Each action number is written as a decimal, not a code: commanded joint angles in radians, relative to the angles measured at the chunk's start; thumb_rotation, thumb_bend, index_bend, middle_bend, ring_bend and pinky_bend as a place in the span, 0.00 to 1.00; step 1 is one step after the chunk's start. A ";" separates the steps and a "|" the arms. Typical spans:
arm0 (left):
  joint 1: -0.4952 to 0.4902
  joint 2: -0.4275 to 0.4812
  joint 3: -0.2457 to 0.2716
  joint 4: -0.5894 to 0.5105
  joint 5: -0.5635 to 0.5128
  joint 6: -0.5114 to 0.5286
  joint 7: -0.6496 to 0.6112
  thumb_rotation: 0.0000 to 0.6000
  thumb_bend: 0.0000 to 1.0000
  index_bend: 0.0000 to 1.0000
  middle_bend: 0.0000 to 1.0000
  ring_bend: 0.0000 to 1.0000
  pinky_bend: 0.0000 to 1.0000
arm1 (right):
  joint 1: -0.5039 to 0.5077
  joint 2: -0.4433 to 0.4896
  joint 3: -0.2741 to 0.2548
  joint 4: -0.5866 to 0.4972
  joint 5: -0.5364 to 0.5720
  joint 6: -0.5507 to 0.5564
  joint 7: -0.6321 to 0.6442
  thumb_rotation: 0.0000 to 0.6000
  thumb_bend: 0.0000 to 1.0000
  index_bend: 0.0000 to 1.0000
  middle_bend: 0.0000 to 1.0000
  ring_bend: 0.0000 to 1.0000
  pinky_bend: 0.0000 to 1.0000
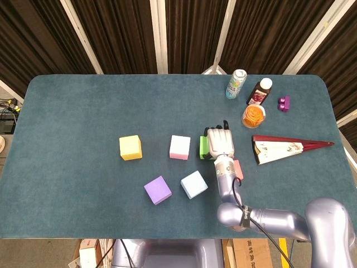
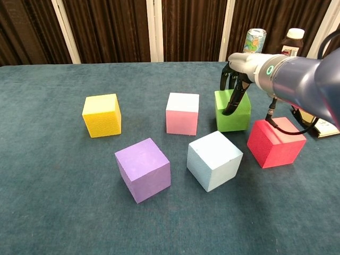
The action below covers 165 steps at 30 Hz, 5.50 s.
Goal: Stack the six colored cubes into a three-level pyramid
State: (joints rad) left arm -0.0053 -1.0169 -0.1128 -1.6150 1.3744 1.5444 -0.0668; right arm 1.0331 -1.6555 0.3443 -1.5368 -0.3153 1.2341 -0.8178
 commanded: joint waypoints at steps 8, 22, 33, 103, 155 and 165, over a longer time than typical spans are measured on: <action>0.002 0.003 -0.002 0.000 -0.002 0.002 -0.009 1.00 0.38 0.03 0.00 0.00 0.00 | 0.015 -0.028 0.020 0.019 0.024 -0.002 -0.030 1.00 0.23 0.43 0.46 0.23 0.00; -0.002 0.005 -0.004 0.002 -0.009 -0.009 -0.014 1.00 0.38 0.03 0.00 0.00 0.00 | 0.041 -0.080 0.056 0.084 0.040 -0.029 -0.037 1.00 0.23 0.43 0.46 0.23 0.00; -0.005 0.005 -0.005 0.003 -0.013 -0.014 -0.012 1.00 0.38 0.03 0.00 0.00 0.00 | 0.044 -0.079 0.086 0.103 0.047 -0.035 -0.035 1.00 0.23 0.43 0.46 0.24 0.00; 0.003 0.018 -0.023 -0.017 -0.058 -0.014 -0.031 1.00 0.38 0.05 0.00 0.00 0.00 | -0.133 -0.051 0.040 -0.009 -0.204 -0.025 0.291 1.00 0.23 0.43 0.47 0.25 0.00; 0.012 0.021 -0.027 -0.013 -0.047 0.000 -0.055 1.00 0.38 0.05 0.00 0.00 0.00 | -0.104 -0.186 0.093 0.093 -0.199 0.040 0.153 1.00 0.23 0.43 0.47 0.25 0.00; 0.013 0.024 -0.029 -0.012 -0.049 -0.002 -0.062 1.00 0.38 0.05 0.00 0.00 0.00 | -0.101 -0.208 0.101 0.121 -0.196 0.026 0.147 1.00 0.23 0.43 0.47 0.25 0.00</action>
State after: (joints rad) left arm 0.0074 -0.9933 -0.1414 -1.6271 1.3255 1.5428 -0.1288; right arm 0.9320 -1.8614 0.4446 -1.4189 -0.5122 1.2631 -0.6717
